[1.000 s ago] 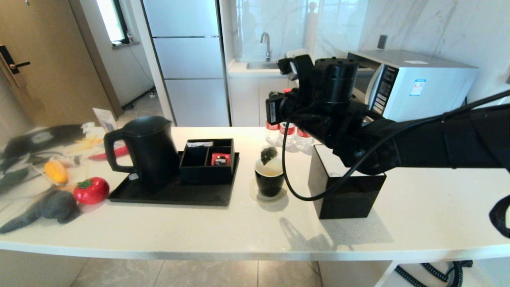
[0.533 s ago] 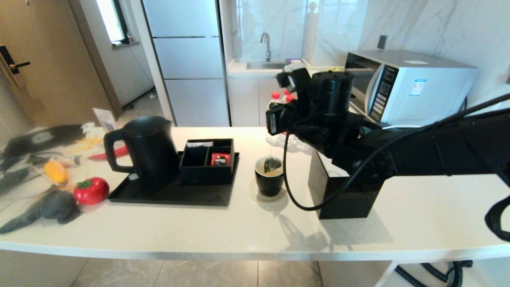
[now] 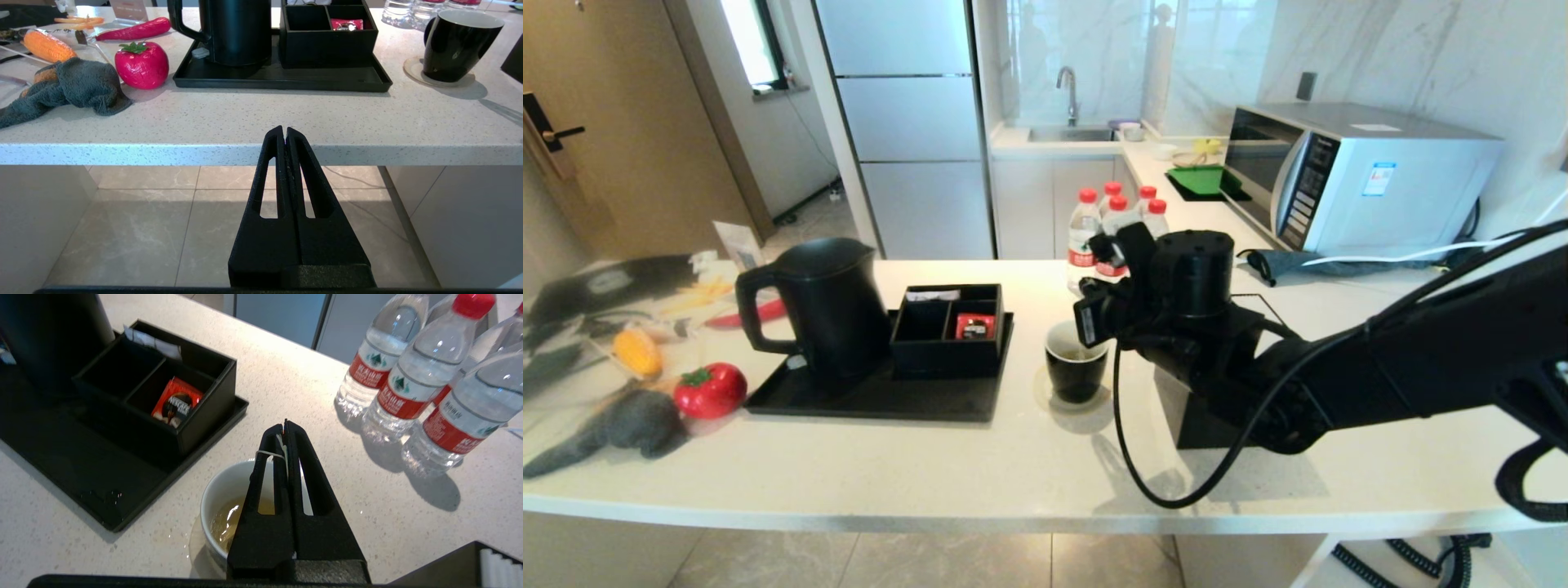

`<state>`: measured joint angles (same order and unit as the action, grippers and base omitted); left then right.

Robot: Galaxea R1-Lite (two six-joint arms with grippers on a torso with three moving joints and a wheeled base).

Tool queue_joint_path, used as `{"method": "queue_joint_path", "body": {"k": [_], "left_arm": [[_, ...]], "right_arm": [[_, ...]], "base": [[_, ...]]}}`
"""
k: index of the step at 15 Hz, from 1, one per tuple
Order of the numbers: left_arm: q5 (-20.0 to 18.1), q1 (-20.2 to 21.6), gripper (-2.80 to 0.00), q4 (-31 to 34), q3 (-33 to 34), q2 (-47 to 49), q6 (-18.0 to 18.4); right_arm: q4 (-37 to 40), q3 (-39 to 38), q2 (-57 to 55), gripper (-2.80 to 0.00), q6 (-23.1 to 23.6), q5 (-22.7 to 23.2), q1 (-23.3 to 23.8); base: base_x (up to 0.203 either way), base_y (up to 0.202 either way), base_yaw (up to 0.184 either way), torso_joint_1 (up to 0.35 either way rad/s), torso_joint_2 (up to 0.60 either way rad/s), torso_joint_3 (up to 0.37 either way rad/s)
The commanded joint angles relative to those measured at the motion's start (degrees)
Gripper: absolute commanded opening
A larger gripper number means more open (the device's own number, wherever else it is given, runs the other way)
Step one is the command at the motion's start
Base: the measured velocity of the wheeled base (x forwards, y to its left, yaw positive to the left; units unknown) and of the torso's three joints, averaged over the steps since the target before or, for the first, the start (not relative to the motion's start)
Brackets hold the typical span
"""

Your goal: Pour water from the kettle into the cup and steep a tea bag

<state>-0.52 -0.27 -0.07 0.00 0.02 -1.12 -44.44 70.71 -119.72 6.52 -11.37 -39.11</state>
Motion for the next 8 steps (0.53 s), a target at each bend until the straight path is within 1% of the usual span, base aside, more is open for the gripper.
{"method": "queue_joint_path", "body": {"k": [1, 5, 8], "left_arm": [[0.0, 0.0, -2.8, 0.0, 0.0, 0.0, 0.1], [0.0, 0.0, -2.8, 0.0, 0.0, 0.0, 0.1], [0.0, 0.0, -2.8, 0.0, 0.0, 0.0, 0.0]], "right_arm": [[-0.5, -1.0, -0.5, -2.8, 0.1, -0.1, -0.2], [-0.1, 0.4, -0.5, -2.8, 0.0, -0.1, 0.0], [1.9, 6.8, 0.4, -2.8, 0.0, -0.2, 0.1]], "base": [[0.0, 0.0, 0.0, 0.0, 0.0, 0.0], [0.0, 0.0, 0.0, 0.0, 0.0, 0.0], [0.0, 0.0, 0.0, 0.0, 0.0, 0.0]]}}
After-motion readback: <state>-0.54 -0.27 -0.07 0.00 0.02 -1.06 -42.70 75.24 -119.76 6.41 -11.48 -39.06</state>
